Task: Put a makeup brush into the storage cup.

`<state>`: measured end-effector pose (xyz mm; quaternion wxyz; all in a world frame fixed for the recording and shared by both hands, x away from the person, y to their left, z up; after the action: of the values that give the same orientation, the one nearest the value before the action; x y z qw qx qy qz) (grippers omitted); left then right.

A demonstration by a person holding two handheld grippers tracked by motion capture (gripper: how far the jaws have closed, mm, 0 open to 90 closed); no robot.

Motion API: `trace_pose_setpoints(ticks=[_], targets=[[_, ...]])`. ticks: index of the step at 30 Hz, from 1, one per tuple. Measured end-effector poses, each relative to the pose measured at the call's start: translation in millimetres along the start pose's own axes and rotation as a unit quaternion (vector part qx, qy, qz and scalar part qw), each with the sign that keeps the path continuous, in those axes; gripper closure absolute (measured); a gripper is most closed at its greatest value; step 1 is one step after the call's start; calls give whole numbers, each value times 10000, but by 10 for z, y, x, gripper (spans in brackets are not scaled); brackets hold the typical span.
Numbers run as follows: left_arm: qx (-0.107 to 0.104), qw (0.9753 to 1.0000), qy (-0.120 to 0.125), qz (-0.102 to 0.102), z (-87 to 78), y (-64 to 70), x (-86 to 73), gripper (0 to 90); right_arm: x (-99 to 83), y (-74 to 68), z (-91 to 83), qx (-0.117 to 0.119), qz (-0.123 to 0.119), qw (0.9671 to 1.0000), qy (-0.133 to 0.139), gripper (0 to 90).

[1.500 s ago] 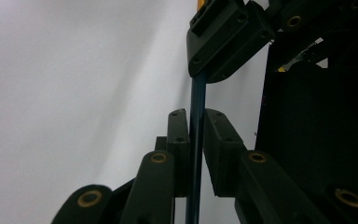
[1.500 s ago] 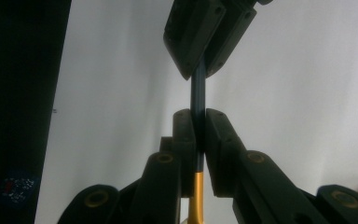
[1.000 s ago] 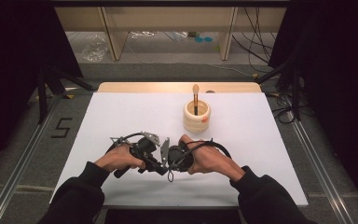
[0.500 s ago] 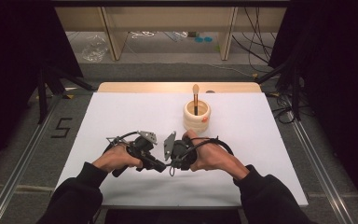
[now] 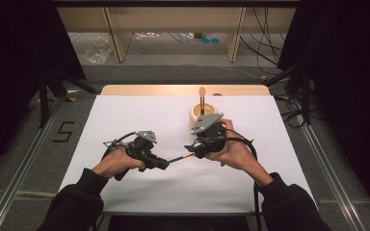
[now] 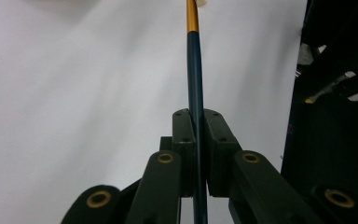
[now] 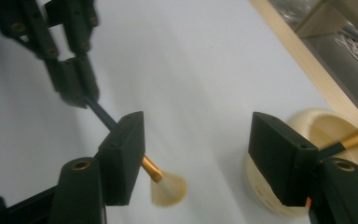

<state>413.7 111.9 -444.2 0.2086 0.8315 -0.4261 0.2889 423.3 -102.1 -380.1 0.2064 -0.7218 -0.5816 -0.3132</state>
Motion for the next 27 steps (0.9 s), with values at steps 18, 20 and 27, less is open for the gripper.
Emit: trace_pose_setpoints(ticks=[18,20,27], targets=[[328,9913,1089,-656,-234,-12,82,843,-578,113,-213,-82,2050,9606,1872,281],[376,9903,1148,-679,-246,-4,82,843,-589,71,-197,88,2193,9543,2030,278],[415,9886,1246,-730,-271,18,70,843,-606,-31,-18,590,2419,9396,2348,288]])
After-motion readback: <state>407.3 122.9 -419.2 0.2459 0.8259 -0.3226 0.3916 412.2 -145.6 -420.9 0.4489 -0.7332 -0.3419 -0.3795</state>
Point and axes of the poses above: each handheld gripper's, and its own axes: z roughly forward along the jaws, x roughly out of its top, y roughly to its right, the point moved 3 cm from there along z, roughly forward along the jaws, and after that the axes turned 15 degrees about x, right-handed, at the moved point
